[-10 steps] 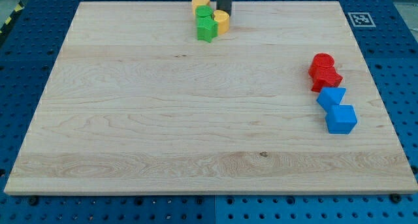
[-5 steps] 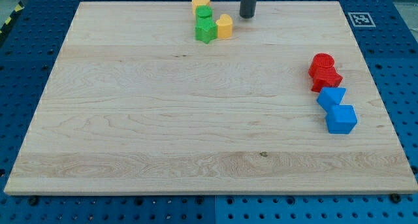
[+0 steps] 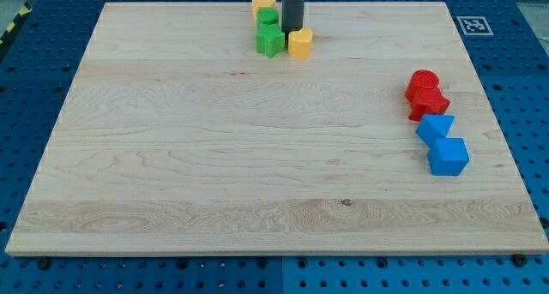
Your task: Make a vertical line out of green and the yellow blocks
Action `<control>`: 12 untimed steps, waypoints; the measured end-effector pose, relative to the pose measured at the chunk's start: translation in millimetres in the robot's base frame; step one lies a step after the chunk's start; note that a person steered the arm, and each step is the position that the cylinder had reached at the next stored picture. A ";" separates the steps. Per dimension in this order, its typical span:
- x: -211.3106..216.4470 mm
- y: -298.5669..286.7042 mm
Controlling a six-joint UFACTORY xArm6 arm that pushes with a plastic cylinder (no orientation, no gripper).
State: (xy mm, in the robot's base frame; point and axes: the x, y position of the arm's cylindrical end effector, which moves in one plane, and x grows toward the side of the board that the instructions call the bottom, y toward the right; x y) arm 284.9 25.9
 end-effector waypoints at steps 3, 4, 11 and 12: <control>14.8 49.0; 19.9 57.6; 91.3 63.9; 91.3 65.0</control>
State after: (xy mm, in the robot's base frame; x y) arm 376.2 90.9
